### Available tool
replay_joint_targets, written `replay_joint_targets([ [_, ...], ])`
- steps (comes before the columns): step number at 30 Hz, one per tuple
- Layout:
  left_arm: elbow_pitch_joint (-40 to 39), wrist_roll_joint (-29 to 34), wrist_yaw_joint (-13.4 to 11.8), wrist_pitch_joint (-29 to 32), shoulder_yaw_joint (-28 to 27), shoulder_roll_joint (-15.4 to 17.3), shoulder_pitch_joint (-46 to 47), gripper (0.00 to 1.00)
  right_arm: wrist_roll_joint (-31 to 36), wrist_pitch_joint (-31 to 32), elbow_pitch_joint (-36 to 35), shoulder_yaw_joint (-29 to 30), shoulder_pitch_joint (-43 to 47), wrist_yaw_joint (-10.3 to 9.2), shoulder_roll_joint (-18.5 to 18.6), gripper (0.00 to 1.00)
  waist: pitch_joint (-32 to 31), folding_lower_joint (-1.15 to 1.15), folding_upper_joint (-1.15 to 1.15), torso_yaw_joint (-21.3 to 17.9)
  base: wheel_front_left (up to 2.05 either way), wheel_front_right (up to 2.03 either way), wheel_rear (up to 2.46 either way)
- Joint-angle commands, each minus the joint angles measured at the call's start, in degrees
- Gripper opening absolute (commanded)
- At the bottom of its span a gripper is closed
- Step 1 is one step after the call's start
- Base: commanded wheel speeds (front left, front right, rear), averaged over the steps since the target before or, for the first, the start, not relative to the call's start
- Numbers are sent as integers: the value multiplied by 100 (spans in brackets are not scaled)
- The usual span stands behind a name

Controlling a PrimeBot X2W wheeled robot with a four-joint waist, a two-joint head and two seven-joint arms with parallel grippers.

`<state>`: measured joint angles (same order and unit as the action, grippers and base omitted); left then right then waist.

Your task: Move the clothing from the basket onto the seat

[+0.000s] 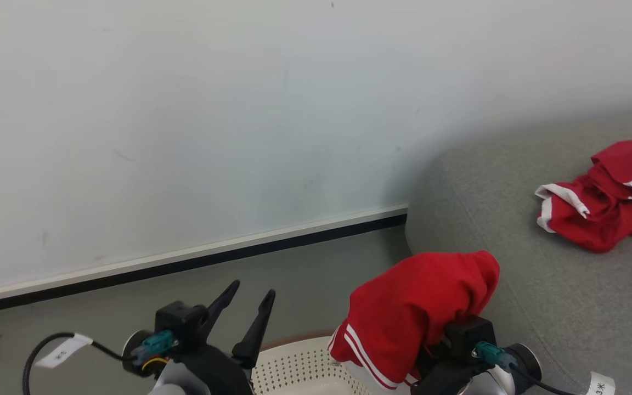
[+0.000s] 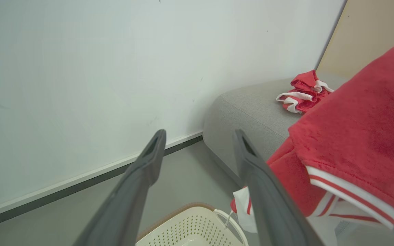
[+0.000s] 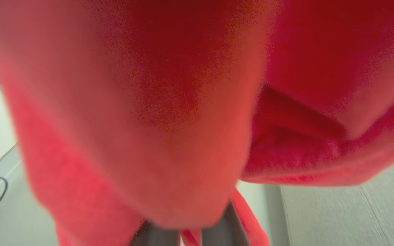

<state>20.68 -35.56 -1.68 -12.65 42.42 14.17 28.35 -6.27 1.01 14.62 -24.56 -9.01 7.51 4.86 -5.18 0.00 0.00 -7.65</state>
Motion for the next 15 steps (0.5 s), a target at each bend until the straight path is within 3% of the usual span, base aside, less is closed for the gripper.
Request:
replay_joint_targets([
  [1, 39, -60, -106, -64, -98, 40, -178, 100, 26, 42, -72, 14, 68, -3, 53, 0, 125, 0, 0, -357, 0, 0, 0],
  [7, -106, -259, -561, -180, -478, 123, -743, 100, 72, 212, -407, 129, 223, -3, 171, 0, 285, 0, 0, -977, 0, 0, 0],
  [15, -701, -226, -924, -255, -851, 254, -1390, 100, 85, 333, -705, 208, 348, -3, 135, 0, 565, 0, 0, -1937, 0, 0, 0],
])
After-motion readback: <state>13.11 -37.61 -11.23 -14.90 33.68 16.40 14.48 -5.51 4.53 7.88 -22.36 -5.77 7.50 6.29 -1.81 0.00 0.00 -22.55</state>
